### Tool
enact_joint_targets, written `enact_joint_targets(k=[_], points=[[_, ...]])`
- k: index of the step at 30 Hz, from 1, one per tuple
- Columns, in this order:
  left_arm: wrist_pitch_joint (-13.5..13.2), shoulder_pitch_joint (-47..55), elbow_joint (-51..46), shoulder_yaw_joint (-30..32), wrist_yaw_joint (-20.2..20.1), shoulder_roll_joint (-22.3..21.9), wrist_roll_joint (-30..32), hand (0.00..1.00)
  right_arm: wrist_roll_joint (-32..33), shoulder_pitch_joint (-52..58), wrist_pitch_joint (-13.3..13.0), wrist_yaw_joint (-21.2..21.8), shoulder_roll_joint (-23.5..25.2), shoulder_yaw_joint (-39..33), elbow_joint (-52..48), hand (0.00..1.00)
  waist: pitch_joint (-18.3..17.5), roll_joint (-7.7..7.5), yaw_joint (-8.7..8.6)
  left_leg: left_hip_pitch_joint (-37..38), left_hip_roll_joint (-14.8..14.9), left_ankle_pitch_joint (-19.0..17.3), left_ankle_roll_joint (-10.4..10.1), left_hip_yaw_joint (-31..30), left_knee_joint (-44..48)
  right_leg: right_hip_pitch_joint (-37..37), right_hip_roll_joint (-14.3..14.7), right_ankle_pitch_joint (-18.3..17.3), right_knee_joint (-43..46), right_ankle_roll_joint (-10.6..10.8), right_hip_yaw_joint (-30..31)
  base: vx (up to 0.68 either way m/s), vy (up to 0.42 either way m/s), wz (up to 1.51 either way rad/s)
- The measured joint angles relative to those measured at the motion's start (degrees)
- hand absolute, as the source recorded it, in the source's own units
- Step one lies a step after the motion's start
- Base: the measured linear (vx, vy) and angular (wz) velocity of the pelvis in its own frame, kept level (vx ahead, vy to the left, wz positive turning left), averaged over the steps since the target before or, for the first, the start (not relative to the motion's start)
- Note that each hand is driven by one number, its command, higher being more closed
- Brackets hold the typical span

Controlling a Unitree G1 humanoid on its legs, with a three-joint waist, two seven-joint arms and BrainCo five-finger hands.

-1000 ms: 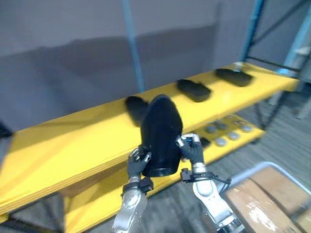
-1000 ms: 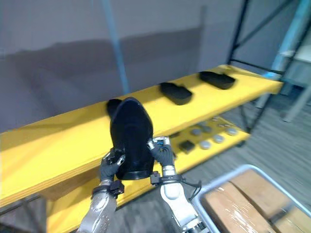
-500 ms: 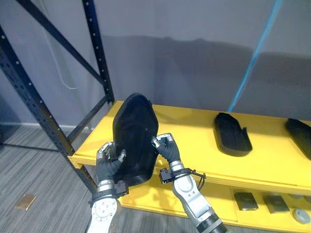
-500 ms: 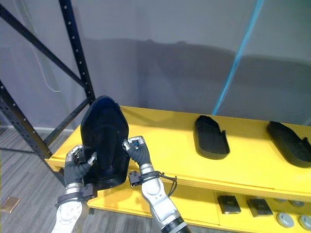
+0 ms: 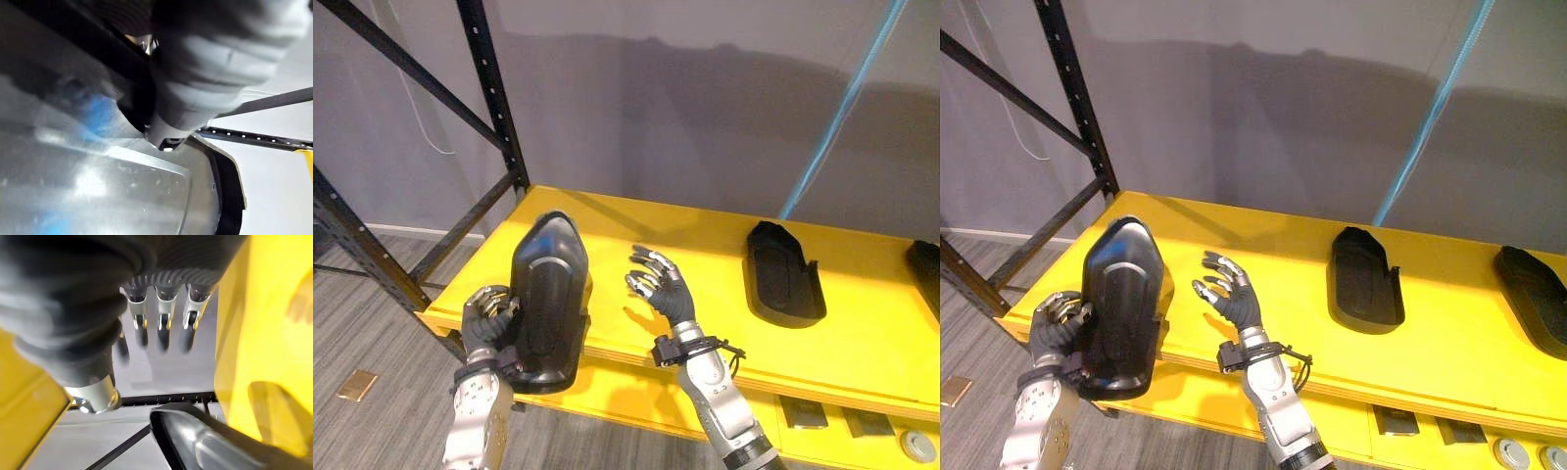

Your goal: Walk over and take plastic housings, then place them on the shelf

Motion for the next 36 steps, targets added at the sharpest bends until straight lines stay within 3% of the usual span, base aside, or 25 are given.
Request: enact_joint_targets(k=[8, 10, 12, 15, 19, 22, 26, 27, 36], points=[[0.17, -13.33, 11.86, -2.69, 0.15, 7.79, -11.84, 1.00, 3.28, 9.10, 0.02, -2.97, -2.78, -11.44, -13.59, 0.00, 0.06, 0.10, -2.83, -1.51, 0.87, 0.34, -0.53, 1.90, -1.09, -2.81, 1.07, 0.77, -0.49, -0.63, 1.98, 0.00, -0.006, -0.13], [1.03, -17.34, 16.71, -3.45, -0.05, 9.97, -12.36, 1.00, 3.39, 13.37, 0.03, -3.00, -3.81, -12.78, -15.65, 0.00, 0.06, 0.10, -3.13, -2.05, 1.12, 0.35, -0.53, 2.95, -1.20, -3.92, 1.38, 0.97, -0.49, -0.80, 3.10, 0.02, -0.030, -0.29], [2.10, -21.51, 21.83, -3.65, -0.28, 12.94, -12.29, 1.00, 3.40, 16.28, 0.02, -2.92, -4.22, -12.82, -17.21, 0.00, 0.20, 0.20, -4.61, -3.43, 1.25, 0.51, -0.71, 3.44, -1.19, -5.42, 1.57, 1.44, -0.70, -1.03, 3.57, 0.01, -0.037, -0.21], [3.99, -28.98, 31.59, -6.75, -1.95, 18.01, -11.65, 1.00, 3.72, 21.79, 0.01, -1.12, -4.57, -13.04, -19.60, 0.00, 0.69, 0.23, -6.19, -4.37, 1.53, 0.66, -0.92, 4.49, -1.49, -6.58, 1.98, 2.17, -1.59, -1.33, 4.62, 0.02, -0.042, -0.18], [6.17, -37.46, 40.83, -9.96, -5.96, 25.06, -5.39, 1.00, 3.69, 27.37, -0.52, 2.58, -4.71, -15.48, -21.70, 0.00, 2.95, 0.07, -7.71, -6.06, 1.97, 0.82, -1.14, 5.09, -1.63, -8.73, 2.42, 2.63, -1.71, -1.82, 5.21, 0.01, -0.046, -0.11], [7.72, -41.53, 45.78, -10.49, -7.53, 27.97, -0.74, 1.00, 3.68, 29.27, -0.89, 4.14, -4.70, -16.07, -22.16, 0.00, 4.75, -0.06, -8.20, -7.32, 2.19, 0.99, -1.29, 5.76, -1.64, -10.28, 2.72, 2.95, -1.71, -2.03, 6.13, -0.02, -0.038, -0.12], [8.73, -43.53, 48.08, -10.51, -7.59, 28.72, 1.48, 1.00, 3.62, 29.60, -0.93, 4.98, -4.66, -16.04, -22.16, 0.00, 6.40, -0.06, -8.60, -7.47, 2.31, 1.00, -1.31, 6.13, -1.71, -10.67, 2.85, 3.02, -1.73, -2.08, 6.56, 0.00, -0.019, -0.07], [8.99, -44.02, 48.10, -10.50, -7.51, 28.77, 1.56, 0.00, 3.62, 29.53, -0.94, 5.01, -4.62, -16.02, -22.17, 0.00, 6.70, -0.04, -8.60, -7.52, 2.32, 1.00, -1.31, 6.18, -1.80, -10.81, 2.88, 3.02, -1.73, -2.08, 6.62, 0.00, 0.000, 0.00], [10.75, -44.32, 48.15, -8.88, -6.17, 28.65, 2.62, 0.00, 2.28, 29.27, -0.92, 5.02, -4.00, -15.90, -22.15, 0.00, 7.09, -0.05, -8.38, -6.88, 2.22, 1.01, -1.30, 7.51, -2.39, -11.03, 2.89, 3.22, -1.76, -1.97, 7.97, -0.01, -0.014, -0.07]])
